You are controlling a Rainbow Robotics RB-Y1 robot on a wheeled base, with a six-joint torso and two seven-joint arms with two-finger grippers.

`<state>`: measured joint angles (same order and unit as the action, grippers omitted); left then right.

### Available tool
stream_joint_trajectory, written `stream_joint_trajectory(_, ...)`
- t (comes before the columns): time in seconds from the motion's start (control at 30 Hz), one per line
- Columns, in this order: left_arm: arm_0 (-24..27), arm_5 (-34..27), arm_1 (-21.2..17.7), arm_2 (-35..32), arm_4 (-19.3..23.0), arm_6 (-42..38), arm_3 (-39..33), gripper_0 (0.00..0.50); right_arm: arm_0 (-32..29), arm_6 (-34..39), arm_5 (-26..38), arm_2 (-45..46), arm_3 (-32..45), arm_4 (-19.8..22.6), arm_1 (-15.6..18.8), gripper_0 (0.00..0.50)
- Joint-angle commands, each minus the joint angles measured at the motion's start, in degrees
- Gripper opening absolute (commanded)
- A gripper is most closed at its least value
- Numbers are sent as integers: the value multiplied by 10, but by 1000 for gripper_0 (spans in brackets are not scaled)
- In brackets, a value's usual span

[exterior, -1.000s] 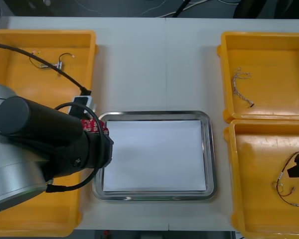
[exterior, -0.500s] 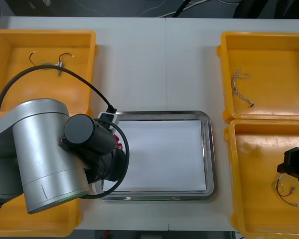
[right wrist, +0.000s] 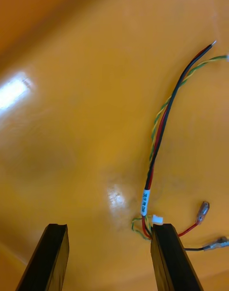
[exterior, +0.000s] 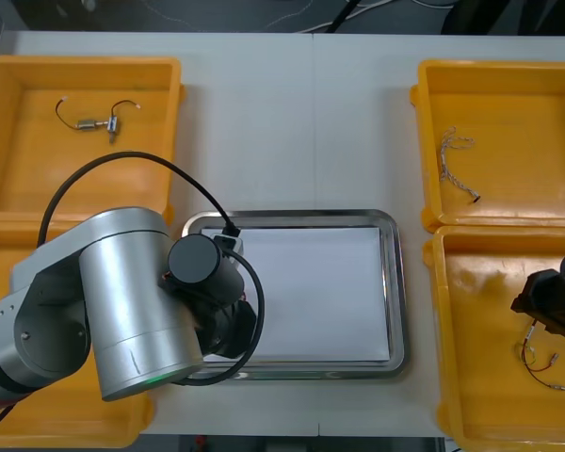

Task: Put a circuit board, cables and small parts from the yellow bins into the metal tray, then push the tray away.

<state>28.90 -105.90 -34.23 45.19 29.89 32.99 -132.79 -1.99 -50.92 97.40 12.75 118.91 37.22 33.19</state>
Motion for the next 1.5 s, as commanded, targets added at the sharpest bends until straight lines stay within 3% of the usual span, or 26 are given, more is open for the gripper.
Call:
stream_joint_trajectory(0.03, 15, 28, 25, 16, -7, 52, 26, 0, -37, 13, -27, -5, 4, -21, -5, 500)
stream_joint_trajectory(0.47, 19, 36, 34, 48, -1, 77, 61, 0, -47, 12, -84, -38, -44, -53, -6, 500)
stream_joint_trajectory(1.0, 19, 61, 51, 53, -19, 92, 108, 0, -48, 20, -103, -67, -47, -85, -12, 500)
stream_joint_trajectory(1.3, 18, 61, 50, 62, -25, 95, 114, 0, -47, 19, -107, -67, -53, -80, -12, 339)
stream_joint_trajectory(1.37, 19, 61, 51, 64, -28, 96, 118, 0, -47, 19, -107, -67, -53, -79, -12, 331)
stream_joint_trajectory(1.43, 18, 61, 51, 64, -30, 96, 121, 0, -48, 19, -107, -67, -54, -78, -12, 226)
stream_joint_trajectory(1.5, 19, 61, 51, 64, -33, 98, 126, 0, -47, 18, -107, -67, -54, -78, -12, 64)
